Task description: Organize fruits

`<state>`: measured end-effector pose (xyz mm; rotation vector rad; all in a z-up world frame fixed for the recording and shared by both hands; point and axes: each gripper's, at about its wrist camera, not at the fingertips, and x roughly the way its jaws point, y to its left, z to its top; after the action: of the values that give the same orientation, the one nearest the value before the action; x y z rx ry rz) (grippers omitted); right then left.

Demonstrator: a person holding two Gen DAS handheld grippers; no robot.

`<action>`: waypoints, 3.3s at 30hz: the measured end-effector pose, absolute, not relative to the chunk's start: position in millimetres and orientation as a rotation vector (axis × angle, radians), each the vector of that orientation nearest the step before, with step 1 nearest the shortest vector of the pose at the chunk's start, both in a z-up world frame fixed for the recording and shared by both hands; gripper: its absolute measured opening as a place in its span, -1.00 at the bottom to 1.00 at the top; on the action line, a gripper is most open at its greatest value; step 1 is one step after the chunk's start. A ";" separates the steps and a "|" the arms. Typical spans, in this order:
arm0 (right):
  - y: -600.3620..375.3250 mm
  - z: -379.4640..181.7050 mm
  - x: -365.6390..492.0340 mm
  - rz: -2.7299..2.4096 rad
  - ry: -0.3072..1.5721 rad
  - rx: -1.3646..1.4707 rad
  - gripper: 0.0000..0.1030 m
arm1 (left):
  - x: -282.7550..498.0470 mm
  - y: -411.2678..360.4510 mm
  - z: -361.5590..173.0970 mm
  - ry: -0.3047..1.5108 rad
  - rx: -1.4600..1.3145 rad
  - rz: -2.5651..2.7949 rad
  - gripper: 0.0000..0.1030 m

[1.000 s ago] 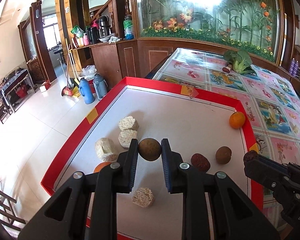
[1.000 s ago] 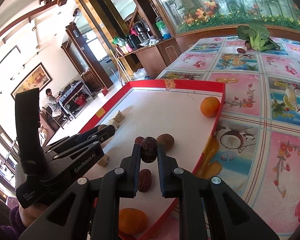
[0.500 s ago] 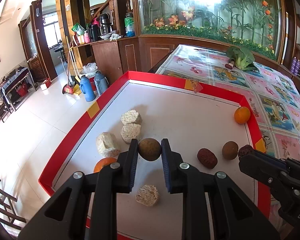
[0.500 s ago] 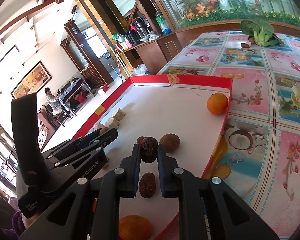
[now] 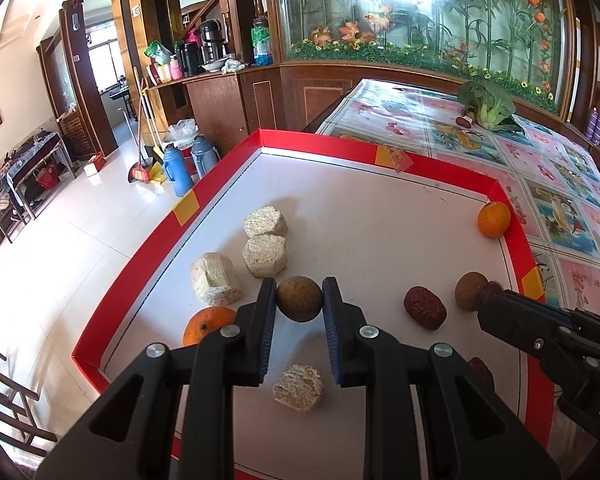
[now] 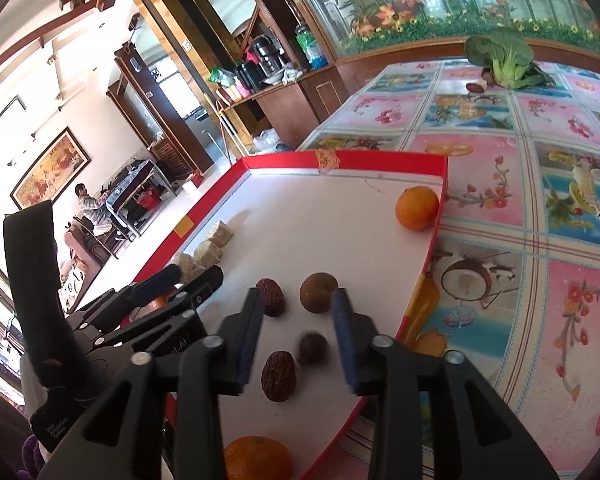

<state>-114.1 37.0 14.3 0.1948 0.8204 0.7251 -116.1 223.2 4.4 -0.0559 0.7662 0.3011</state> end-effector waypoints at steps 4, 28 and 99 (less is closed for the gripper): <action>30.4 18.2 -115.8 0.730 0.792 0.214 -0.27 | -118.6 221.3 6.9 0.754 -0.043 0.316 -0.14; -9.2 49.5 -145.2 0.629 0.583 0.146 0.20 | -166.4 192.8 78.4 0.572 0.011 0.375 1.00; 3.9 132.7 -248.1 0.523 0.155 -0.073 0.96 | -262.9 166.9 143.1 0.394 0.012 0.446 1.00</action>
<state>-248.1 3.9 132.7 -0.0732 0.1548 0.5233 -262.9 166.9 143.1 0.0117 0.3938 0.4463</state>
